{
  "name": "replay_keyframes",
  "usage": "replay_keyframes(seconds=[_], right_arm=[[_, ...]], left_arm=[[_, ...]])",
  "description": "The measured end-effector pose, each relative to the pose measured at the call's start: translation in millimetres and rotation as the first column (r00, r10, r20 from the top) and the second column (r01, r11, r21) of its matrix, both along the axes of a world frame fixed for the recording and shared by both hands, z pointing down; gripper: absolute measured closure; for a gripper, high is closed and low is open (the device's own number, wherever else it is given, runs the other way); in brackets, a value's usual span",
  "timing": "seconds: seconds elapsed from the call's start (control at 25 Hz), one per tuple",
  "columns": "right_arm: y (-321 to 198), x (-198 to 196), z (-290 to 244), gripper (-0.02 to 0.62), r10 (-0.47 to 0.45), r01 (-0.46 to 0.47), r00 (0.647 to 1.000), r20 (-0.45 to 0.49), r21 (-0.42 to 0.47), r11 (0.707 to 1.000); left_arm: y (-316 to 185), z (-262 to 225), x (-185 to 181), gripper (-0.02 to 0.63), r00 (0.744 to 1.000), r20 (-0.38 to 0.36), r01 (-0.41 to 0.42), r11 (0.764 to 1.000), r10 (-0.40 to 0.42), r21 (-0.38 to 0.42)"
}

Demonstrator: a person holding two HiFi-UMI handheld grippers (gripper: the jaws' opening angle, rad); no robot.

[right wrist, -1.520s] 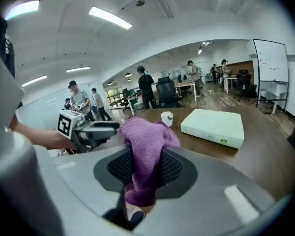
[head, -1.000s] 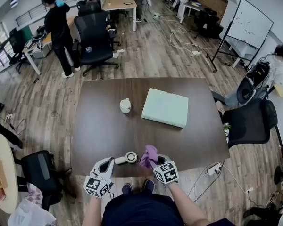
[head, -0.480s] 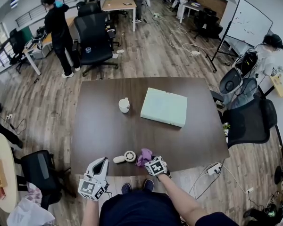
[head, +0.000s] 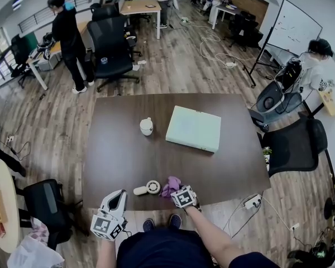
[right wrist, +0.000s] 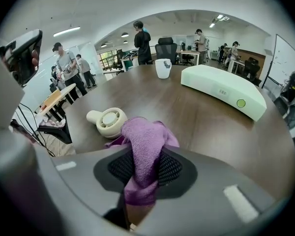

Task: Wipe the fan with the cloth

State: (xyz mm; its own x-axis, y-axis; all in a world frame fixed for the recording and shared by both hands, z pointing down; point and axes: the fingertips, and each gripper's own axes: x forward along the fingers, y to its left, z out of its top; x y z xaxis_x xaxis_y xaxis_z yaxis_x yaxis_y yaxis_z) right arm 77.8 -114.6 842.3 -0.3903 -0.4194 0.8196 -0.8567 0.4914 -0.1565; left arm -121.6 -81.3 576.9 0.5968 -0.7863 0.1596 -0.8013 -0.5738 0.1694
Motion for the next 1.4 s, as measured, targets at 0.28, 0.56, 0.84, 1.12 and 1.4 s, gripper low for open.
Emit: replay_keyframes(seconds=[0.28,0.56,0.84,1.12,1.4], right_arm=[[0.0,8.9,-7.7,0.491,0.035,-0.035,0.999,0.023,0.008,0.999],[5.8,13.8,-8.1,0.499,0.062,-0.062,0.998,0.01,0.005,0.998],[3.5,10.9,-20.5,0.503,0.058,-0.059,0.998,0.021,0.036,0.998],[3.1,11.1,-26.5,0.506,0.058,-0.06,0.998,0.032,0.052,0.997],[5.3,9.9,-30.6,0.508,0.052,-0.054,0.998,0.04,0.059,0.997]], left_arm=[[-1.8,5.2,3.2,0.611,1.0,-0.015,0.001,1.0,-0.001,-0.018],[-0.8,7.5,4.8,0.611,1.0,-0.022,-0.009,1.0,0.009,-0.025],[-2.3,9.6,4.5,0.611,0.999,-0.029,-0.013,0.999,0.012,-0.031],[-2.6,16.6,4.6,0.611,0.999,-0.035,-0.013,0.999,0.011,-0.045],[-0.4,15.1,6.5,0.611,0.999,-0.029,-0.019,0.999,0.018,-0.047]])
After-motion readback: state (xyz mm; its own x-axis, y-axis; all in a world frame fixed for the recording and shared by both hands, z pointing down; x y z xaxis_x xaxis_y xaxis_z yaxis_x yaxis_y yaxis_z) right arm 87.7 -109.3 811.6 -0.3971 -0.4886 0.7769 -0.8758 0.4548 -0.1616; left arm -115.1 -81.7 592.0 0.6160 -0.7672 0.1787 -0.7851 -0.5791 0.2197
